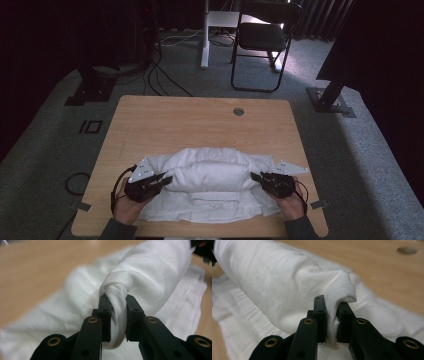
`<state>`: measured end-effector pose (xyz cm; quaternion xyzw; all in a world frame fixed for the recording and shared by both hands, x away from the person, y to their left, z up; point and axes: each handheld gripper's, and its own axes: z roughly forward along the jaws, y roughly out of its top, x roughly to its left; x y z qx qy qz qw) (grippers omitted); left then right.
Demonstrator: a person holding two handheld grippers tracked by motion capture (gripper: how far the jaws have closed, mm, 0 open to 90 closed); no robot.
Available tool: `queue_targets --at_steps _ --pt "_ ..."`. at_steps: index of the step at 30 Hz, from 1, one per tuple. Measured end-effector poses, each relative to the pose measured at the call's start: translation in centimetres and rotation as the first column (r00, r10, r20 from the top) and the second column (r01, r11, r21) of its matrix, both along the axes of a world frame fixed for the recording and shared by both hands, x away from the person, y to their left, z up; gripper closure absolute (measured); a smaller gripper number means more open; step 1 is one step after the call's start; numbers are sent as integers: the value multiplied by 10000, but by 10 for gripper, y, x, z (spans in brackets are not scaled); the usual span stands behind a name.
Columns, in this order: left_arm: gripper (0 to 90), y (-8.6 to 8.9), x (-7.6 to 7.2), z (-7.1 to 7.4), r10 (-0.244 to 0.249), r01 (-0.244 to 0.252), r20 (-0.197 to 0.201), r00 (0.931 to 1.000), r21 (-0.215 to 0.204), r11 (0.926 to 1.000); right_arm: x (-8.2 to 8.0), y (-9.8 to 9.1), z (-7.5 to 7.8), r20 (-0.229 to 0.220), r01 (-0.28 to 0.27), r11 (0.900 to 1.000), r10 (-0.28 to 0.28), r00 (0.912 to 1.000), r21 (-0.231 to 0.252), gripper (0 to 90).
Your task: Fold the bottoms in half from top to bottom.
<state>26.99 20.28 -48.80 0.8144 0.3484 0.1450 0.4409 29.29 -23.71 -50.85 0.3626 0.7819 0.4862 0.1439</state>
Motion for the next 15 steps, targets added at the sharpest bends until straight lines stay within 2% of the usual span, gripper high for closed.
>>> queue_targets --at_steps 2,5,8,9,10,12,15 --pt "780 1 1 -7 49 -51 -289 9996 -87 9999 -3 1 -5 -105 -58 9999 57 9999 -116 806" --pt "780 1 2 -10 170 -172 -370 9992 -58 9998 -4 2 -5 -108 -57 10000 56 9999 -51 806" --pt "778 -3 2 -14 238 -222 -496 9985 340 9992 -6 4 -7 -213 -58 9997 53 9998 -227 805" --pt "775 -3 2 -14 238 -222 -496 9985 340 9992 -6 4 -7 -213 -58 9997 53 9998 -227 805" --pt "775 -6 4 -23 352 -305 -777 9964 613 9977 -7 6 -8 -231 -110 9995 103 9997 -301 804" --pt "773 -10 5 -30 370 -292 -841 9958 924 9953 -10 9 -16 -427 -264 9986 244 9988 -460 803" --pt "772 -14 7 -36 406 -312 -907 9950 1021 9943 -10 9 -21 -626 -296 9983 264 9977 -506 803"
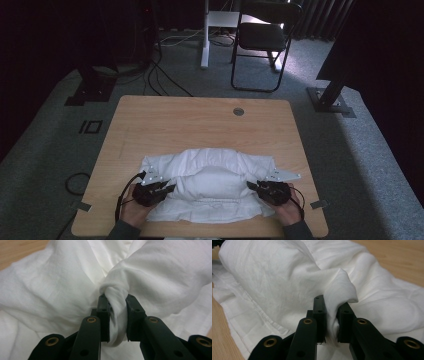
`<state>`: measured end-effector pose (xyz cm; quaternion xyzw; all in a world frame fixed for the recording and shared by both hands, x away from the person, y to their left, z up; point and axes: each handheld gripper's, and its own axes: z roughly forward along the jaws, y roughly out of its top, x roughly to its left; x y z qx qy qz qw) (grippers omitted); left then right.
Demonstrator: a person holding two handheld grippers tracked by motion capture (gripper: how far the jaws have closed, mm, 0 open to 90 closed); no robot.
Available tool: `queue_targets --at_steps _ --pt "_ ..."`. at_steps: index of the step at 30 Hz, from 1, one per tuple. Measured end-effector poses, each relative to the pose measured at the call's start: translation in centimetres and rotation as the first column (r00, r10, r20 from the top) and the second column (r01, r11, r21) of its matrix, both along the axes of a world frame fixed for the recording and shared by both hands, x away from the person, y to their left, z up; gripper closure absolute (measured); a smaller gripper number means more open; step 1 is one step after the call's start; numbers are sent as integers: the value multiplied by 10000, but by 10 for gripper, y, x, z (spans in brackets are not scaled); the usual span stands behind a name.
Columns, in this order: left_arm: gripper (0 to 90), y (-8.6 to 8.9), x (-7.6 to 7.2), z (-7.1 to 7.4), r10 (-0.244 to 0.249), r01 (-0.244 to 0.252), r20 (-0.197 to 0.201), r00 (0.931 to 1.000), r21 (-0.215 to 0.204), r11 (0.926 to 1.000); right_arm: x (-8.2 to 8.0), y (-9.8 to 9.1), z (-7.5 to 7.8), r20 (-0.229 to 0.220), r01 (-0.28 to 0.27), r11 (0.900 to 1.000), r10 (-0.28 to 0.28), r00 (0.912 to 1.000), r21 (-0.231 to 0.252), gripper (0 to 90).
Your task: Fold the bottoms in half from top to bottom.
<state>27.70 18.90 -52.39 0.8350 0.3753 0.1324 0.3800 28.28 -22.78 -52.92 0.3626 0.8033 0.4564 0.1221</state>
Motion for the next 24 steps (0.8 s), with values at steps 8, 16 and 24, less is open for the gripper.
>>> queue_targets --at_steps 8,16,24 --pt "772 -5 7 -13 159 -158 -178 9997 88 9998 6 10 -17 -669 -166 9986 132 9977 -501 803" --pt "773 -7 19 -19 403 -403 6 9992 -99 9991 14 16 -23 -582 -29 9969 -17 9983 -789 800" --pt "773 -7 30 -23 844 -835 163 9963 -476 9954 27 20 -24 -359 347 9950 -382 9986 -940 799"
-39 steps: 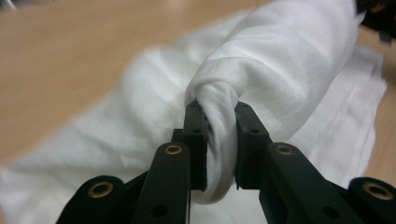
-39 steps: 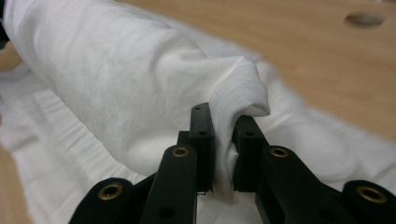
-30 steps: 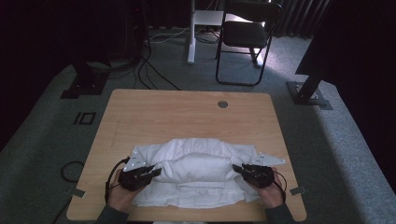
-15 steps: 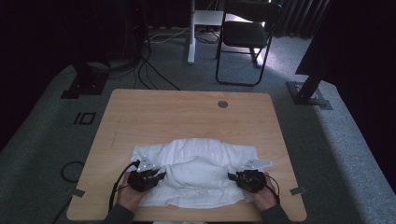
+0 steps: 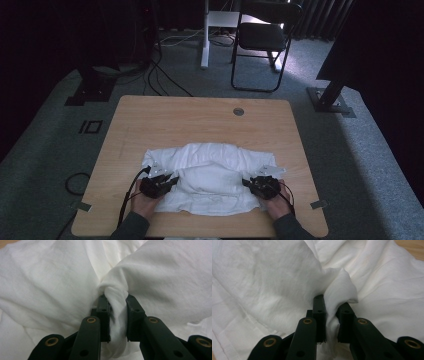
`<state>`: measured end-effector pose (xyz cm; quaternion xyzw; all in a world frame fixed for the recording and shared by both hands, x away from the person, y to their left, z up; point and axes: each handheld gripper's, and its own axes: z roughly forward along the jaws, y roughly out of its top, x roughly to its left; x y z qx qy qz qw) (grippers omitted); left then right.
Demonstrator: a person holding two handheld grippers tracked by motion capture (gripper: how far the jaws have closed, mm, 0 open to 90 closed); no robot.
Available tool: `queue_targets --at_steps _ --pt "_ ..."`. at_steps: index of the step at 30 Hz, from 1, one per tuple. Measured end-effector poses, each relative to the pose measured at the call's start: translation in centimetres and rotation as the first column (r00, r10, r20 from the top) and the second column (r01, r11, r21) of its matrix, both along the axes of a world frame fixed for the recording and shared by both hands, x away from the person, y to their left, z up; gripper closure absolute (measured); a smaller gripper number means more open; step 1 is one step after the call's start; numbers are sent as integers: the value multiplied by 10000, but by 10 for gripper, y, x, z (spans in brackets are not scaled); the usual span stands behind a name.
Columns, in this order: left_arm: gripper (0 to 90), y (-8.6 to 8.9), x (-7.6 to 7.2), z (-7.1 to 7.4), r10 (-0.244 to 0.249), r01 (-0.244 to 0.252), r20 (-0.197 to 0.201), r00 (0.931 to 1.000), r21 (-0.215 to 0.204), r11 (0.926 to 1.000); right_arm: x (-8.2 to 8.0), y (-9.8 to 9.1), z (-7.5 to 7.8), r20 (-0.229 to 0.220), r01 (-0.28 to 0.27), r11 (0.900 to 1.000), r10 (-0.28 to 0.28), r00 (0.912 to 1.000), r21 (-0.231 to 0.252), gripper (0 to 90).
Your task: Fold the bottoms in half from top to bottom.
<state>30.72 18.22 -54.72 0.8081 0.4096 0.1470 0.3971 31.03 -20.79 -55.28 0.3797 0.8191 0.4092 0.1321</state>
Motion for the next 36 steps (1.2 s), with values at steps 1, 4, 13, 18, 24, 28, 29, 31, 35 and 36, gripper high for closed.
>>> queue_targets --at_steps 1,4,13,18,24,28,29,31,35,36 --pt "774 0 1 0 70 -70 41 10000 -44 10000 2 1 0 2 45 10000 -45 10000 -34 799" --pt "774 0 5 -2 255 -253 97 9996 -138 9996 7 3 0 66 215 9997 -215 9997 -81 799" --pt "776 3 19 -6 786 -779 52 9969 -783 9939 27 8 1 108 619 9980 -617 9980 -142 797" --pt "779 4 27 -7 1153 -1149 -28 9933 -1047 9878 38 12 2 62 878 9961 -877 9961 -94 796" --pt "779 0 42 -2 1242 -1247 -122 9922 -620 9903 49 13 2 31 1092 9940 -1091 9940 -51 792" --pt "777 -3 58 3 1312 -1317 -215 9911 -232 9910 59 14 3 6 1268 9919 -1268 9919 -59 789" --pt "776 -5 63 4 1371 -1374 -208 9903 -99 9905 62 15 3 31 1340 9910 -1340 9910 -72 788" --pt "774 -8 72 5 1511 -1510 -180 9884 24 9885 68 16 3 22 1510 9885 -1510 9885 -51 788" --pt "767 -11 86 8 1666 -1663 -268 9857 141 9860 78 17 4 53 1785 9839 -1784 9839 -85 785" --pt "765 -12 89 10 1684 -1676 -311 9852 270 9855 80 17 4 35 1837 9829 -1837 9830 -87 783"
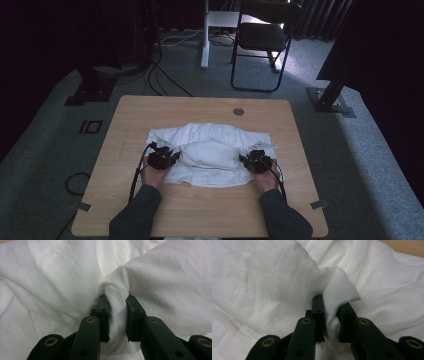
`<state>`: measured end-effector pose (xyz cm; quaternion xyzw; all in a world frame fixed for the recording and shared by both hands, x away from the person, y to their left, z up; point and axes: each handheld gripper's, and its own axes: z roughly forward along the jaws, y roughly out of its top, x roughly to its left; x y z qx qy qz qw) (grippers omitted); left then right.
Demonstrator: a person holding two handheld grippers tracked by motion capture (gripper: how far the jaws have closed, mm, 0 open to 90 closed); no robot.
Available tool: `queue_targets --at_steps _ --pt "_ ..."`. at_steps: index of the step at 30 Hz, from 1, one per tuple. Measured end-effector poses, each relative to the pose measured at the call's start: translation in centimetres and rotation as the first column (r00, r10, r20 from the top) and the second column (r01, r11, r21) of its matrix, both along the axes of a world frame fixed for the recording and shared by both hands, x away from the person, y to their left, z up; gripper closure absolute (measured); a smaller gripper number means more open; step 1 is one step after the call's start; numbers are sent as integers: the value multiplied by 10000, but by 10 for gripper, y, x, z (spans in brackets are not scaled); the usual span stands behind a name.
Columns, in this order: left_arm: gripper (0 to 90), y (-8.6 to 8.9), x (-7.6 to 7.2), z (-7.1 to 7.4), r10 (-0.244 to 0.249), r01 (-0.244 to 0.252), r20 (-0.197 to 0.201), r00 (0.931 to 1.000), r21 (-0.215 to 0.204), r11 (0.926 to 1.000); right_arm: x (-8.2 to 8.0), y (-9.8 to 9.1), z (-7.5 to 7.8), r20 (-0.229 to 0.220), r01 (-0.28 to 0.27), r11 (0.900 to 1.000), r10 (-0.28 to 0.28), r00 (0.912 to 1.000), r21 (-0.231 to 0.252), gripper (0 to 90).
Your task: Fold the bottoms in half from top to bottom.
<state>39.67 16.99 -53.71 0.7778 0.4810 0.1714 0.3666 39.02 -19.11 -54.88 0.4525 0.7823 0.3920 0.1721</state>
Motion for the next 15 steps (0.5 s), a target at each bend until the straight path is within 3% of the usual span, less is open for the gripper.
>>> queue_targets --at_steps 3,5,7,9,12,15 --pt "741 -1 5 7 144 -143 -36 9999 135 9998 6 0 3 -23 144 9998 -145 9999 -109 777" --pt "684 1 3 14 287 -287 87 9995 -45 9996 6 0 6 -12 168 9996 -168 9999 -219 745" --pt "573 6 -3 24 548 -533 451 9975 -347 9980 3 -1 12 47 253 9989 -252 9997 -390 629" --pt "525 11 -10 37 601 -539 892 9942 -704 9961 0 -6 23 195 283 9993 -278 9994 -238 529" --pt "503 15 -15 58 595 -440 1448 9877 -1078 9932 -6 -13 43 763 435 9990 -441 9961 99 431" --pt "495 10 -12 78 511 -272 1936 9797 -1240 9919 -8 -11 67 1479 673 9963 -747 9862 543 387"
